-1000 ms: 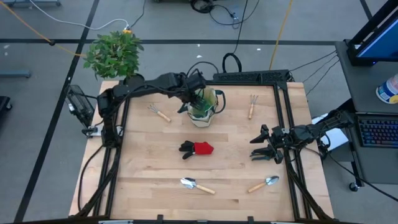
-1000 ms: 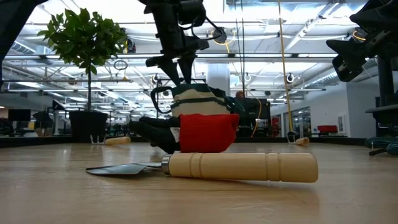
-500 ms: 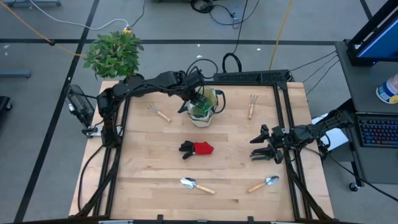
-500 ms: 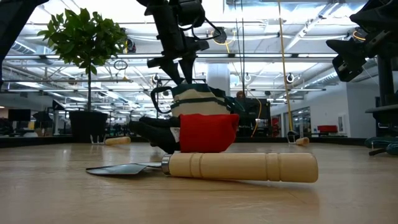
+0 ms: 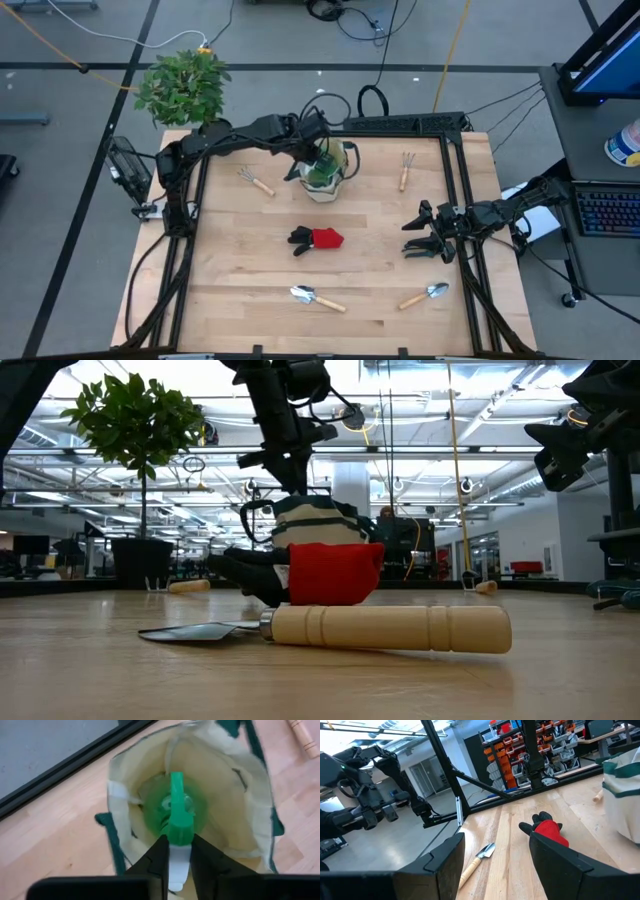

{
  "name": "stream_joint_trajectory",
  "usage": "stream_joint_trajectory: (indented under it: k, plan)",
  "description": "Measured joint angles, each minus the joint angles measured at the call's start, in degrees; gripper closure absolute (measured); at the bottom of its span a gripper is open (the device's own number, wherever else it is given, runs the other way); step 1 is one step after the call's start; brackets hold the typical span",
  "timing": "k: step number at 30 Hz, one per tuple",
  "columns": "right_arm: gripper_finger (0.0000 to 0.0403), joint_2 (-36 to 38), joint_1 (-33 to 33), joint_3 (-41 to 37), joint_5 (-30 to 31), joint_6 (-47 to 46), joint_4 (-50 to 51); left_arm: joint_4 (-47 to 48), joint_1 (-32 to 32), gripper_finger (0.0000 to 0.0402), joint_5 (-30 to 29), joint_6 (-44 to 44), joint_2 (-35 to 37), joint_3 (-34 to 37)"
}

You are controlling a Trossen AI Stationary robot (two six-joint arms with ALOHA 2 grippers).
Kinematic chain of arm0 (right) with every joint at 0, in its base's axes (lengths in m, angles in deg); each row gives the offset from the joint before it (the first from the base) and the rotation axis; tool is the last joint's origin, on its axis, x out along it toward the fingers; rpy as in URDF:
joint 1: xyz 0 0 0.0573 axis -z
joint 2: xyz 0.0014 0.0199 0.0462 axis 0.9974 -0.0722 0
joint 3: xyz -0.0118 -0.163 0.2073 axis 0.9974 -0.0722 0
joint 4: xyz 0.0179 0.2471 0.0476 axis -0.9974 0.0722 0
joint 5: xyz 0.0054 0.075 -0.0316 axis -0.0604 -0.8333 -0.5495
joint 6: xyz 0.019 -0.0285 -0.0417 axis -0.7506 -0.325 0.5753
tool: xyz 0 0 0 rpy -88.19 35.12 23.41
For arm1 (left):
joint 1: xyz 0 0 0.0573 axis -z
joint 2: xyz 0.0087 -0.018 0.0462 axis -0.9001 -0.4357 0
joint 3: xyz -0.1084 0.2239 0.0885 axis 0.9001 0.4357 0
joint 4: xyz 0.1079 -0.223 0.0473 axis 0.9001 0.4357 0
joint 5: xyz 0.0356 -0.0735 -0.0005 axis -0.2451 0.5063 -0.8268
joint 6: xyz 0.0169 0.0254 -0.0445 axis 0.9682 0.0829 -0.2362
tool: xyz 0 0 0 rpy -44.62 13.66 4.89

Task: Pick & Place Garden tools in Gardening bag
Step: Put the spray bottle into the gardening tool bag

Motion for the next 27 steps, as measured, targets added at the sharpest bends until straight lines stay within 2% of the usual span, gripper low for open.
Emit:
stream_joint_trajectory:
  k: [9,15,27]
  plan:
    - [0.0188,0.0,0.0,0.0,0.0,0.0,0.0,-2.8,-1.1,0.0325,0.9,-1.2,-0.1,0.0]
    - [0.0188,0.0,0.0,0.0,0.0,0.0,0.0,-5.2,-1.9,0.0338,1.4,-1.6,-0.1,0.0]
    - [0.0188,0.0,0.0,0.0,0.0,0.0,0.0,-11.1,-3.1,0.0334,2.4,-1.7,-0.1,0.0]
